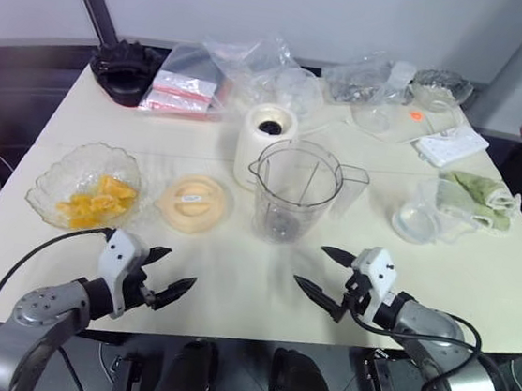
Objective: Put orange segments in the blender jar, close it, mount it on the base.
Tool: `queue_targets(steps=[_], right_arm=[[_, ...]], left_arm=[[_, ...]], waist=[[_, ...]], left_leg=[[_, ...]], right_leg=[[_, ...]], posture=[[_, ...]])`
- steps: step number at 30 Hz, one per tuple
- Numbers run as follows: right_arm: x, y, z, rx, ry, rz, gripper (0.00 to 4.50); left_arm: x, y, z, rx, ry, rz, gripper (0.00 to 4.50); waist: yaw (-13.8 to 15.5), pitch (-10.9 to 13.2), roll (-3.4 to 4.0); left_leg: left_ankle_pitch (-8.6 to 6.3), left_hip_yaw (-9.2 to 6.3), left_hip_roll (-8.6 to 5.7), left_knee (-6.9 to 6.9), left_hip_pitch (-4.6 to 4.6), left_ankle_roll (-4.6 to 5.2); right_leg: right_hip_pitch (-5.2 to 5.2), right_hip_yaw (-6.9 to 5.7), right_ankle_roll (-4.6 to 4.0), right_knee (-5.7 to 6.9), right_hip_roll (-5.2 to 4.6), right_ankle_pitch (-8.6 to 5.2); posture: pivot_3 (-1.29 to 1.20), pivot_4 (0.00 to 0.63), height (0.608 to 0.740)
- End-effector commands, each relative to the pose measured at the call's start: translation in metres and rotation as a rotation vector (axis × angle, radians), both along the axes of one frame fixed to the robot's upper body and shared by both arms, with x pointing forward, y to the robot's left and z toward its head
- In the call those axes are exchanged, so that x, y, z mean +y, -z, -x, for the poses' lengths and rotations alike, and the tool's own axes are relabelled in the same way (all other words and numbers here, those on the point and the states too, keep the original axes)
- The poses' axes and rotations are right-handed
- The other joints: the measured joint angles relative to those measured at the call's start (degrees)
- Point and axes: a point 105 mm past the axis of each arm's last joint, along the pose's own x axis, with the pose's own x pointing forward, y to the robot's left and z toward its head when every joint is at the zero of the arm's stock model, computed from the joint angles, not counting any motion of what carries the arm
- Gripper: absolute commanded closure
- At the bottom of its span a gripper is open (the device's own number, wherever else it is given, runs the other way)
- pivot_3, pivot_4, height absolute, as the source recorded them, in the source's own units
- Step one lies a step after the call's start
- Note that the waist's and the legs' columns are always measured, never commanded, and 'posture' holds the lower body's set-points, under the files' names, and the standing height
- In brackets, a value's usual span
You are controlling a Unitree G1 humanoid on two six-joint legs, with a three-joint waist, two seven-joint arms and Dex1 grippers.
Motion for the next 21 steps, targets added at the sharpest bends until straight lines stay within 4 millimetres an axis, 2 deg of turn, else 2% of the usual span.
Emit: queue_targets(steps=[1,9,14,16,19,21], right_arm=[[0.001,-0.008,0.000,-0.031,-0.007,-0.008,0.01],[0.003,-0.013,0.003,-0.040,-0.044,0.010,0.01],[0.004,-0.020,0.014,-0.036,-0.133,0.054,0.01],[0.007,-0.024,0.025,-0.024,-0.208,0.077,0.01],[0.018,-0.035,0.045,-0.003,-0.337,0.081,0.01],[0.026,-0.040,0.052,-0.006,-0.385,0.082,0.01]], left_arm=[[-0.002,-0.013,-0.001,-0.049,0.012,0.000,0.03],[0.000,-0.021,-0.005,-0.066,0.006,-0.007,0.03],[0.010,-0.033,-0.012,-0.073,0.012,-0.102,0.03],[0.019,-0.047,-0.016,-0.048,0.025,-0.126,0.03],[0.044,-0.088,-0.041,-0.083,-0.097,-0.072,0.03],[0.057,-0.107,-0.052,-0.105,-0.157,-0.068,0.03]], waist=[[0.00,0.00,0.00],[0.00,0.00,0.00],[0.04,0.01,-0.03],[0.03,0.02,-0.04],[0.23,0.07,-0.11],[0.06,0.08,-0.16]], left_leg=[[0.00,0.00,0.00,0.00,0.00,0.00],[0.00,0.00,0.00,0.00,0.00,0.00],[0.02,-0.01,-0.01,0.00,0.00,0.03],[0.02,0.00,-0.01,0.01,0.00,0.03],[0.03,-0.05,0.00,0.02,0.00,0.05],[0.03,-0.08,0.05,0.07,0.00,0.05]], right_leg=[[0.00,0.00,0.00,0.00,0.00,0.00],[0.00,0.00,0.00,0.00,0.00,0.00],[0.00,-0.02,0.00,0.01,0.04,0.00],[0.00,-0.02,0.00,0.02,0.09,0.00],[0.02,-0.07,0.01,0.05,0.20,-0.01],[0.05,-0.11,0.03,0.08,0.28,-0.01]], posture=[[0.00,0.150,0.740],[0.00,0.150,0.740],[0.00,0.150,0.740],[0.00,0.150,0.740],[0.00,0.150,0.740],[0.00,0.150,0.740]])
